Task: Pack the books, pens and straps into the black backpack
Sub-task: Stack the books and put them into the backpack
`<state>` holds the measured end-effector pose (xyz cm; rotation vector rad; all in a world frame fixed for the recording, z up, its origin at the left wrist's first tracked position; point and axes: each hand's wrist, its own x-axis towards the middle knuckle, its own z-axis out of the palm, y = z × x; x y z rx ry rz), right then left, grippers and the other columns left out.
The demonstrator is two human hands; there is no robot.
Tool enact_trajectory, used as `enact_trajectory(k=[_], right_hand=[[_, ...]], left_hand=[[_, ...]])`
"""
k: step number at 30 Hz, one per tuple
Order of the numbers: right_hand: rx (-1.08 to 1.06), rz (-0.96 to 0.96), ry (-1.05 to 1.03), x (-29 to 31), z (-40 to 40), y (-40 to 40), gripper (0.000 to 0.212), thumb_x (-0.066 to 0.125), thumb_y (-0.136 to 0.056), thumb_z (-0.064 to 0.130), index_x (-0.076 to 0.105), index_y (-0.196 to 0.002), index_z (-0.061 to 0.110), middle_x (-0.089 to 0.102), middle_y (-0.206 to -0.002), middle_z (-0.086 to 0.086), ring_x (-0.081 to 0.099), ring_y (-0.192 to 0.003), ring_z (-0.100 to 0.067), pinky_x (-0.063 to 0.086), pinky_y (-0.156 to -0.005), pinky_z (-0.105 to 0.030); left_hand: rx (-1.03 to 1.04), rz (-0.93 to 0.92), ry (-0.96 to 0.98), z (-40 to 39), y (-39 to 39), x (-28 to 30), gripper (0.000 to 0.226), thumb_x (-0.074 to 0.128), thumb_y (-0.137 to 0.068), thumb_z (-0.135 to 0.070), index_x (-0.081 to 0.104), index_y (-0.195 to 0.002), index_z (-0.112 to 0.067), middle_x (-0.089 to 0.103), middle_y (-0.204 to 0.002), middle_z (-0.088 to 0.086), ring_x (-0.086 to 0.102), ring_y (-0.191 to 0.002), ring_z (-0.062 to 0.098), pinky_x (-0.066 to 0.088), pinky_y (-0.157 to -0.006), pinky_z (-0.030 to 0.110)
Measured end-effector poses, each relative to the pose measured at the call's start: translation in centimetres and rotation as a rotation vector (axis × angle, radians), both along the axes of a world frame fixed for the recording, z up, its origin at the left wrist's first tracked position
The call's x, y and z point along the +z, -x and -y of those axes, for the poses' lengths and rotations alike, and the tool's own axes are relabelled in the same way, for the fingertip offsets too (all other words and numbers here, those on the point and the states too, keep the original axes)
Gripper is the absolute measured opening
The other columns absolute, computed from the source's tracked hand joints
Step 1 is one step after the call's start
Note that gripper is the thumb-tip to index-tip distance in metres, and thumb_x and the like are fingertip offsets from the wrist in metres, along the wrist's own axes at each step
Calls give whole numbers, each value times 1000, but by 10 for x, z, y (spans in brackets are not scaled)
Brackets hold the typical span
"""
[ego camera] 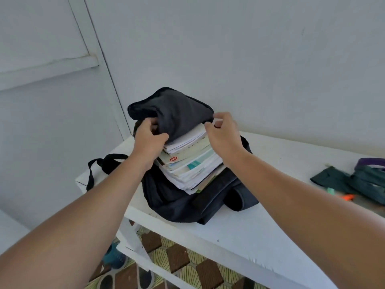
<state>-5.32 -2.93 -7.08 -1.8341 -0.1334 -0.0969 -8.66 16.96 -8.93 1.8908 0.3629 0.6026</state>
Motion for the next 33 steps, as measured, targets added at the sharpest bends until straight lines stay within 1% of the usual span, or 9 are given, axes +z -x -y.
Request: enact_trajectory(k=[3, 7, 9, 11, 15, 20, 24, 29, 33], right_hand=[[-121, 362, 142, 25, -10, 7, 30, 57, -102, 33, 57, -131, 27, 49, -127, -1, 44, -111, -19, 36, -99, -30], [-264, 777, 528, 32, -20, 17, 20, 58, -97, 36, 68, -113, 30, 54, -120, 0, 46, -106, -26, 33, -90, -35], [-258, 878, 618, 26, -23, 19, 15, 57, -97, 35, 70, -101, 28, 57, -111, 2, 50, -99, -24, 35, -84, -36], [-80, 760, 678, 16, -25, 18, 18, 53, -100, 36, 66, -98, 24, 59, -100, 5, 55, -90, -22, 45, -77, -37], [226, 249, 713, -24, -27, 21, 21, 48, -103, 45, 56, -102, 26, 66, -93, 7, 64, -84, -19, 57, -76, -40], [251, 69, 670, -63, -30, 33, 63, 50, -93, 77, 48, -126, 24, 59, -112, 3, 60, -100, -20, 57, -87, -44], [270, 43, 737, -69, -38, 50, 114, 57, -64, 99, 32, -145, 24, 42, -135, -2, 42, -125, -25, 51, -101, -50], [257, 90, 989, -82, -47, 54, 140, 85, -51, 82, 12, -155, 23, 30, -138, -6, 35, -126, -29, 49, -99, -50], [214, 108, 937, -93, -45, 48, 122, 94, -62, 56, 14, -151, 28, 30, -135, -5, 37, -121, -29, 51, -98, -49]], left_hand=[[-284, -159, -379, 0, 16, -14, 33, 69, -81, -4, 67, -107, -24, 71, -106, -12, 66, -101, 8, 51, -91, 27], [-462, -278, -738, -7, 33, -20, 36, 62, -73, -13, 71, -99, -36, 67, -102, -17, 60, -103, 14, 49, -96, 42], [-527, -330, -887, -6, 40, -21, 29, 62, -76, -18, 73, -90, -42, 63, -102, -20, 51, -109, 13, 40, -100, 39], [-533, -304, -793, -6, 46, -20, 21, 65, -82, -18, 75, -81, -37, 66, -97, -20, 54, -104, 4, 42, -96, 32], [-298, -137, -566, -32, 47, -19, 20, 58, -91, -11, 70, -84, -26, 70, -89, -14, 63, -85, 2, 49, -79, 25], [-65, -258, -870, -94, 34, -41, 36, 51, -91, -3, 63, -122, -19, 65, -120, 4, 58, -108, 27, 52, -88, 45], [-1, -417, -1079, -120, 23, -54, 54, 54, -94, -7, 44, -147, -17, 57, -138, 11, 49, -119, 37, 48, -89, 49], [-24, -403, -1232, -124, -2, -58, 79, 76, -87, -21, 35, -154, -17, 52, -147, 10, 53, -118, 41, 48, -85, 49], [11, -295, -1388, -113, -20, -58, 32, 71, -84, -11, 60, -114, -14, 67, -105, 9, 59, -89, 37, 44, -67, 42]])
